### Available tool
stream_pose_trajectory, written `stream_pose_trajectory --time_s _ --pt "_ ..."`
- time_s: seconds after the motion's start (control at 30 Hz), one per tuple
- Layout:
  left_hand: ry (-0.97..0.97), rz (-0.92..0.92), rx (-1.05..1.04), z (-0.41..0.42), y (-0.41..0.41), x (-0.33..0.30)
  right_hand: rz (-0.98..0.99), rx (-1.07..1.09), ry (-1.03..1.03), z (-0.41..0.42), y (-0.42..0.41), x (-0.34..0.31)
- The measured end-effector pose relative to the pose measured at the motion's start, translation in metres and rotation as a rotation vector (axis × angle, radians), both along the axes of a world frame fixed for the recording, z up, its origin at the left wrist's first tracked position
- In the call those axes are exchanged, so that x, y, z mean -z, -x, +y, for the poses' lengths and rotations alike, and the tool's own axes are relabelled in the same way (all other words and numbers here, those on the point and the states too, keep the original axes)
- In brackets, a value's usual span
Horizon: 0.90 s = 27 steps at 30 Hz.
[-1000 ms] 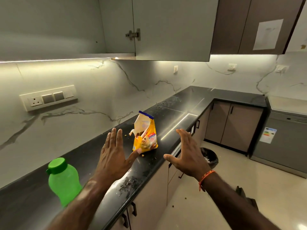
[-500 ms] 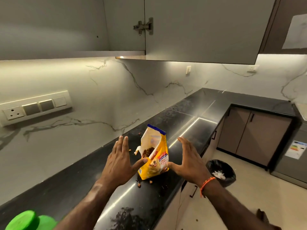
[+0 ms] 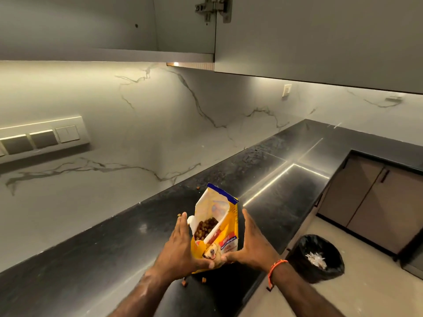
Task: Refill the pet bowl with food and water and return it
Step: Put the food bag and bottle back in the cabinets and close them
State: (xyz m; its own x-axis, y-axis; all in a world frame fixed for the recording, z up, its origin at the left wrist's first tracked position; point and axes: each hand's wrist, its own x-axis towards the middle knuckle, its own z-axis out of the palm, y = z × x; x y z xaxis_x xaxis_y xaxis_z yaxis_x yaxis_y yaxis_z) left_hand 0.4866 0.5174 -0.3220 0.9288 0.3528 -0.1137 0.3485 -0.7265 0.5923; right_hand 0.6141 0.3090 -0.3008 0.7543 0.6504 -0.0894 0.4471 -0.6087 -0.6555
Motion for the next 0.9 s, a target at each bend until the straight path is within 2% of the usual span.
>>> stream_pose_trajectory --time_s 0.13,0.27,0.47,0.67,0.83,0.9 --pt "0.172 0.035 -0.046 -0.002 -0.021 0.019 0.163 -0.096 0.045 0.003 -0.028 0.018" --pt "0.248 0.071 -0.041 -0.006 -0.035 0.038 0.299 -0.220 0.089 0.007 -0.046 0.034" --pt "0.280 0.080 -0.094 -0.009 -0.048 0.055 0.402 -0.221 0.055 0.019 -0.061 0.065" --pt "0.276 -0.017 -0.127 -0.015 -0.047 0.049 0.360 -0.178 -0.014 0.025 -0.059 0.073" --pt "0.458 -0.051 -0.256 -0.020 -0.039 0.037 0.320 -0.211 -0.018 0.026 -0.055 0.066" --pt "0.455 -0.078 -0.306 -0.023 -0.031 0.028 0.293 -0.227 -0.019 0.028 -0.050 0.064"
